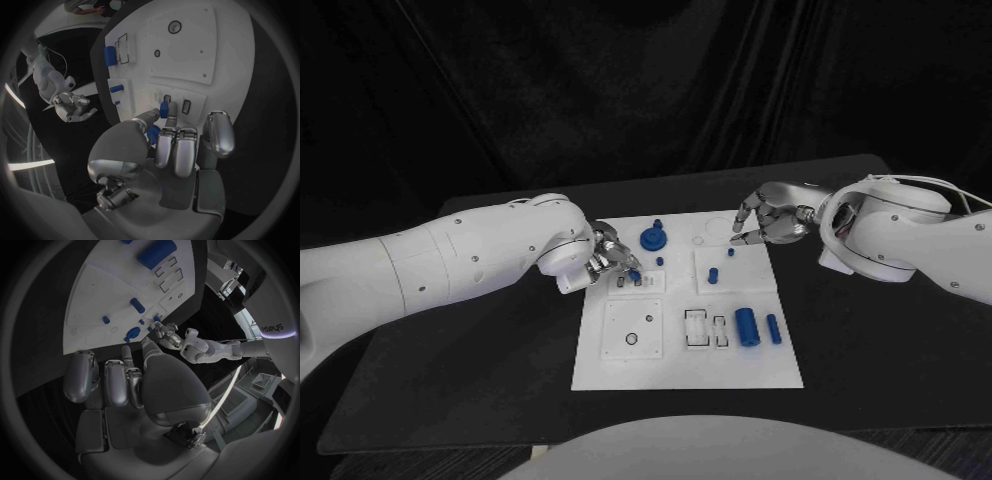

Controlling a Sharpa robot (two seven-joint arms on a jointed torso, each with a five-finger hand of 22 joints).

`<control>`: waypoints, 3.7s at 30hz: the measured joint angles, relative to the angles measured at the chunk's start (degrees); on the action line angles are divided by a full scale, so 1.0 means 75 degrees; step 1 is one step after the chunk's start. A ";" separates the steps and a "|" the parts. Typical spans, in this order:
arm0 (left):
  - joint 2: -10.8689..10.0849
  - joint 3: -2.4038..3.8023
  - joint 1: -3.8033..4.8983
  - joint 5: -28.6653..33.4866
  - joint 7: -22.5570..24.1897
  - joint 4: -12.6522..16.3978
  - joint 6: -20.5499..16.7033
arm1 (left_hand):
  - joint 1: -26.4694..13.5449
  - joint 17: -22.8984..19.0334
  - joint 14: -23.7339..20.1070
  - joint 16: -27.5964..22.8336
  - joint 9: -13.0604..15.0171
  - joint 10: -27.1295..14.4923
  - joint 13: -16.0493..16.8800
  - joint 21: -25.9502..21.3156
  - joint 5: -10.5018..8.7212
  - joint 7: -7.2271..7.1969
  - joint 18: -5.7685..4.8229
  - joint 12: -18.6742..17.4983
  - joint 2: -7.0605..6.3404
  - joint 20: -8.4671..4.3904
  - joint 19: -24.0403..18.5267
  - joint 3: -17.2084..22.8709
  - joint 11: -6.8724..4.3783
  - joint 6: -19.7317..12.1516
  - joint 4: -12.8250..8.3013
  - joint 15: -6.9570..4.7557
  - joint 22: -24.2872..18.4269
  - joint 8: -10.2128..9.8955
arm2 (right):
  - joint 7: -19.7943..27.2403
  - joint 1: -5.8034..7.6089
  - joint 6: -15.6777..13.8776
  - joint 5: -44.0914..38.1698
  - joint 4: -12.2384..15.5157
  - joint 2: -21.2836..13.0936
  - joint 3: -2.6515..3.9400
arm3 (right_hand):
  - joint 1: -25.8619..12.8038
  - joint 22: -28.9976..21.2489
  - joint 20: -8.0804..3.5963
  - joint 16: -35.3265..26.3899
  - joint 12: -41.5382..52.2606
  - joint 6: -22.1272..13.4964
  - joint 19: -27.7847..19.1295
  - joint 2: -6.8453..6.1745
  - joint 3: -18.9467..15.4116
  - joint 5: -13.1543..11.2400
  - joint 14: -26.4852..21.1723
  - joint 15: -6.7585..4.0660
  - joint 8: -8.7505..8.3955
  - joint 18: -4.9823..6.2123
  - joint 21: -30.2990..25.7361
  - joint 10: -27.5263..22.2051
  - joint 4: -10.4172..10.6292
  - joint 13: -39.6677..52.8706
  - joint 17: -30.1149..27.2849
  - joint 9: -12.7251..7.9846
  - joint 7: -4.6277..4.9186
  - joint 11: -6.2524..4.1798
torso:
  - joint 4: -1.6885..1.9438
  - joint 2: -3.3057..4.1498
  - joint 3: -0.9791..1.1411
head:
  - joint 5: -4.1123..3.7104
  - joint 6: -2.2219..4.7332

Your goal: Assemble the parts on the task board

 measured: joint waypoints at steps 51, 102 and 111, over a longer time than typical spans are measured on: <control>-0.0270 0.0020 -0.0191 0.0002 0.0266 0.0285 -0.0387 | 0.0190 0.0000 0.0000 -0.0029 0.0064 0.0000 0.0000 -0.0090 -0.0006 0.0026 0.0001 -0.0088 -0.0052 0.0017 -0.0072 -0.0023 0.0001 -0.0079 0.0022 0.0000 -0.0001 -0.0002 | 0.0000 -0.0067 0.0002 0.0042 -0.0004 -0.0028 0.0000 | -0.0001 0.0003 0.0000 0.0001 -0.0028 -0.0027 0.0000 0.0000 0.0000 0.0058 0.0000 0.0000 0.0000 -0.0003 -0.0037 0.0000 -0.0042 0.0000 -0.0012 0.0002 0.0027 0.0000 | 0.0001 -0.0004 -0.0006 | 0.0025 0.0000; -0.0273 0.0025 -0.0216 0.0003 0.0251 0.0299 -0.0328 | 0.0338 0.0000 -0.0001 -0.0126 0.0127 -0.0002 0.0000 -0.0188 -0.0405 0.0053 0.0001 -0.0239 -0.0124 0.0027 -0.0136 -0.0432 0.0052 -0.0161 0.0280 0.0056 -0.0001 0.0073 | -0.0004 -0.0106 0.0044 0.0045 -0.0033 0.0003 0.0000 | 0.0000 0.0000 0.0000 -0.0029 -0.0027 -0.0027 0.0000 0.0000 0.0000 0.0058 0.0000 0.0000 0.0000 -0.0004 -0.0037 0.0000 -0.0042 0.0000 -0.0024 0.0003 0.0027 0.0000 | -0.0001 -0.0002 -0.0001 | 0.0055 0.0000; -0.0288 0.0020 -0.0231 0.0002 0.0234 0.0299 -0.0279 | 0.0290 0.0000 -0.0001 -0.0126 0.0380 -0.0002 0.0000 -0.0239 -0.0475 0.0034 0.0001 -0.0238 -0.0172 0.0046 -0.0155 -0.0707 0.0052 -0.0270 0.0450 0.0056 -0.0001 0.0341 | -0.0005 -0.0112 0.0050 0.0046 -0.0037 -0.0002 0.0000 | 0.0000 0.0000 0.0000 -0.0029 -0.0027 -0.0027 0.0000 0.0000 0.0000 0.0057 0.0000 0.0000 0.0000 -0.0004 -0.0073 0.0000 -0.0042 0.0000 -0.0042 0.0003 0.0027 0.0000 | -0.0001 0.0004 -0.0004 | 0.0053 0.0000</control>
